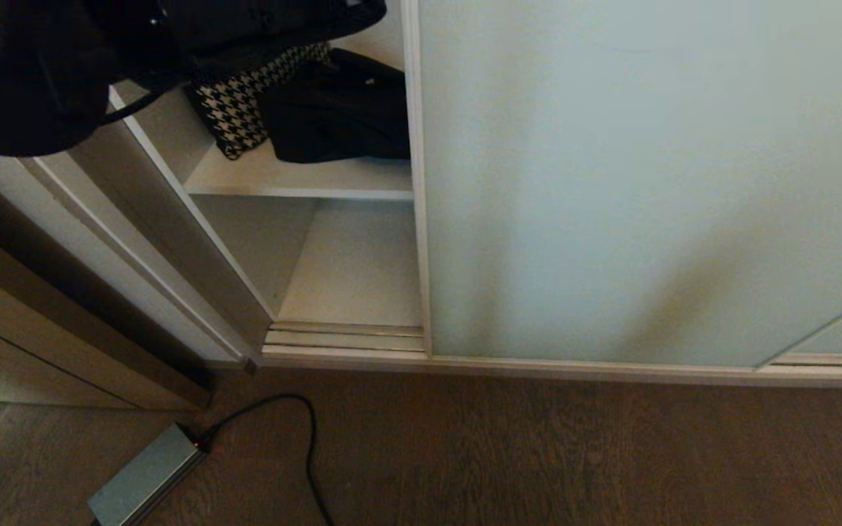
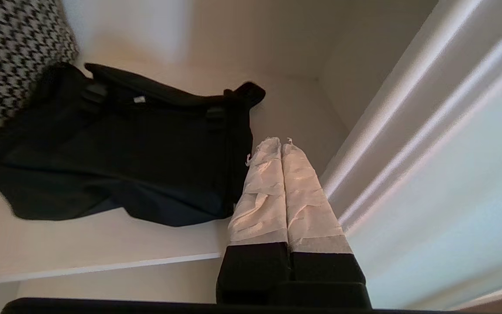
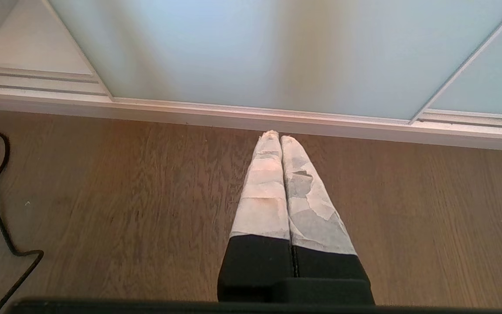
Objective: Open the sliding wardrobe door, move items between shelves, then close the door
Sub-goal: Open the door
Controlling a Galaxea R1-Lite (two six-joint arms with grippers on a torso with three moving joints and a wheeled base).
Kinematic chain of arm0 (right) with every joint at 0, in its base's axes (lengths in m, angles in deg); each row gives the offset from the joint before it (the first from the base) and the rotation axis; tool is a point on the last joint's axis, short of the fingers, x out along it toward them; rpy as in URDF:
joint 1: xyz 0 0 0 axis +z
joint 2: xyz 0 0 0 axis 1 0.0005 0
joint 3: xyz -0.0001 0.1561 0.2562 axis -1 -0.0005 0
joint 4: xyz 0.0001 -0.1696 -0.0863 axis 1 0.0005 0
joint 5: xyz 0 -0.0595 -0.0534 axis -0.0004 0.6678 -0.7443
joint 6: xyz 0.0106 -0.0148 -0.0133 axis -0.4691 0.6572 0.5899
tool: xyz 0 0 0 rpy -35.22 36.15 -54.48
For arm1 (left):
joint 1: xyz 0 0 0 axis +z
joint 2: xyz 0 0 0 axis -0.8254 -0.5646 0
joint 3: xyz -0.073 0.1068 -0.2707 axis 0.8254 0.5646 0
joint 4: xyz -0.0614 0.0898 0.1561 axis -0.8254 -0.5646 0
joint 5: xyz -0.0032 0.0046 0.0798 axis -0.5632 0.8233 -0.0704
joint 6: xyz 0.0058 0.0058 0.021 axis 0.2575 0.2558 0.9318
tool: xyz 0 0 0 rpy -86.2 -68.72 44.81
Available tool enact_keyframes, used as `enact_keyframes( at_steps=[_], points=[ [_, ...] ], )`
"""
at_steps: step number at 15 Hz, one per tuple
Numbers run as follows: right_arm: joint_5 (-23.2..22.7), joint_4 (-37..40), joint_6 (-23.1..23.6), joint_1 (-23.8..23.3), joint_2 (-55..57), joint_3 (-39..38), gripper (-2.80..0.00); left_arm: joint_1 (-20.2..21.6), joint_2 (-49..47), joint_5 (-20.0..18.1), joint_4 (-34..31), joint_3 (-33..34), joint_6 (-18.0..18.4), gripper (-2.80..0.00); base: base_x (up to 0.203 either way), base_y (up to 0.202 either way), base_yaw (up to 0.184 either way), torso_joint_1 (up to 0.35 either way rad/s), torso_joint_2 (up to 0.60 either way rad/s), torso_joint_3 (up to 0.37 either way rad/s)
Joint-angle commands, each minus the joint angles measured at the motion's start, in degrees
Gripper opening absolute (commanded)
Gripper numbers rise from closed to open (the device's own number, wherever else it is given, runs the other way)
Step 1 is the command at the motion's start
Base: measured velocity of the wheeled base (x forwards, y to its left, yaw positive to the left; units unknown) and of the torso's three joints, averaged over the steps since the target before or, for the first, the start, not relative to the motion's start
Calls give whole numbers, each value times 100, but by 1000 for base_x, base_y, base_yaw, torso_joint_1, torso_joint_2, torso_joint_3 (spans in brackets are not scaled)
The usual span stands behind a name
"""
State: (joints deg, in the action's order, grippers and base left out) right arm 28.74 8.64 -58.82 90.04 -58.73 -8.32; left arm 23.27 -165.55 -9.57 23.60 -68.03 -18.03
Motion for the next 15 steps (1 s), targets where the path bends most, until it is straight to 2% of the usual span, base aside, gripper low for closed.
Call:
enact_keyframes(
  at_steps=[1, 4, 15],
  points=[
    [0, -3, 0, 1, -1, 0, -280, 1, -390, 4, 13, -280, -3, -280, 0, 0, 0, 0, 0, 0],
    [0, -3, 0, 1, -1, 0, -280, -59, -484, -51, 1, -486, -3, -280, 0, 0, 0, 0, 0, 0],
    [0, -3, 0, 1, -1, -1, -280, -892, -680, -70, -4, -531, 47, -280, 0, 0, 0, 0, 0, 0]
  ],
)
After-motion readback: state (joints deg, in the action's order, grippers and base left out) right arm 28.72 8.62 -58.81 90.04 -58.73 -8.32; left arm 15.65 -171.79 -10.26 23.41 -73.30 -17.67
